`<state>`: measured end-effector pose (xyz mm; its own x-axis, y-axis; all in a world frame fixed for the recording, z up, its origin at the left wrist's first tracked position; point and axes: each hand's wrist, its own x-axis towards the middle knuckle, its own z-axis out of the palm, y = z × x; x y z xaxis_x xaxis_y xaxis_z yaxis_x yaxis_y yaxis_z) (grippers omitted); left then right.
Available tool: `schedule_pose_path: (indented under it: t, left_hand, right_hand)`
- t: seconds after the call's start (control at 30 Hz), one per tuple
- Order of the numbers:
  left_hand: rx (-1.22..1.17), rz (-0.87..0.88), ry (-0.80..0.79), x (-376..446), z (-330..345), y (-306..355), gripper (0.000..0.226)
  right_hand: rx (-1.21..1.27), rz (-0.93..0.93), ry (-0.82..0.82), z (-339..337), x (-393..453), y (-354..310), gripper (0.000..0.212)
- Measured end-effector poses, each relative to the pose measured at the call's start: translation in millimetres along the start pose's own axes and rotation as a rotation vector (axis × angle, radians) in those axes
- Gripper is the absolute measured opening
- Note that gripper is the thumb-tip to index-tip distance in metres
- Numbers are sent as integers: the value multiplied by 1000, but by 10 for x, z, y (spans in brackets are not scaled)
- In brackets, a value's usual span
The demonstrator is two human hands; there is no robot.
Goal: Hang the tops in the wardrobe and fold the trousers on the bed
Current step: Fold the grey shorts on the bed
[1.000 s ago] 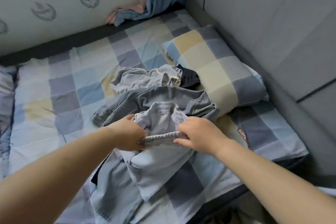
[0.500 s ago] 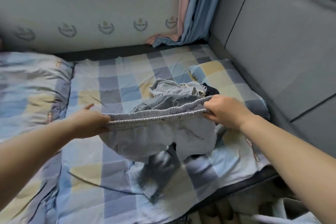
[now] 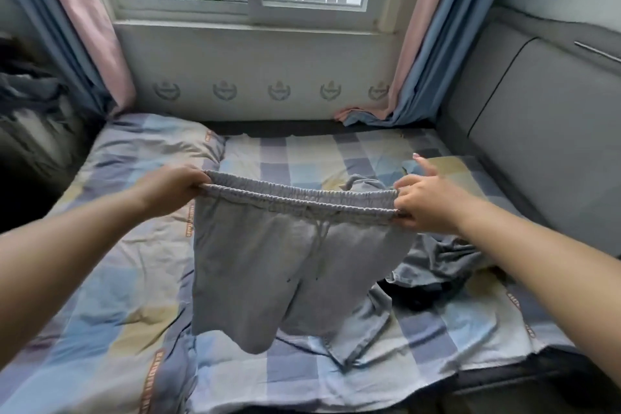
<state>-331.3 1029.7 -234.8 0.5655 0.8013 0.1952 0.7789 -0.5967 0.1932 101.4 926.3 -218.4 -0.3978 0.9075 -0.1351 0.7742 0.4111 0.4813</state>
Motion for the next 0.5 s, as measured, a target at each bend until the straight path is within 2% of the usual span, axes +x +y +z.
schedule_pose_path:
  t: [0.07,0.13,0.27,0.4,0.5]
  left_hand:
    - [-112,-80,6,-175,-42,-84,19]
    - [-237,-165,2,-395,-137,-83,28]
    - [-336,-323,-40,-821,-275,-37,40]
    - [-180,-364,-107,-1274,-292,41,21]
    - [-127,-418,-224,-1641,-254,164,25]
  right_hand:
    - [-24,-7,-141,-130,77,-131,28]
    - [33,-41,-200,-239,111,-278,23]
    - [128,-184,-89,-294,43,-449,25]
    - [157,-298,21,-315,-105,-643,23]
    - [184,-312,10,-296,-274,-816,21]
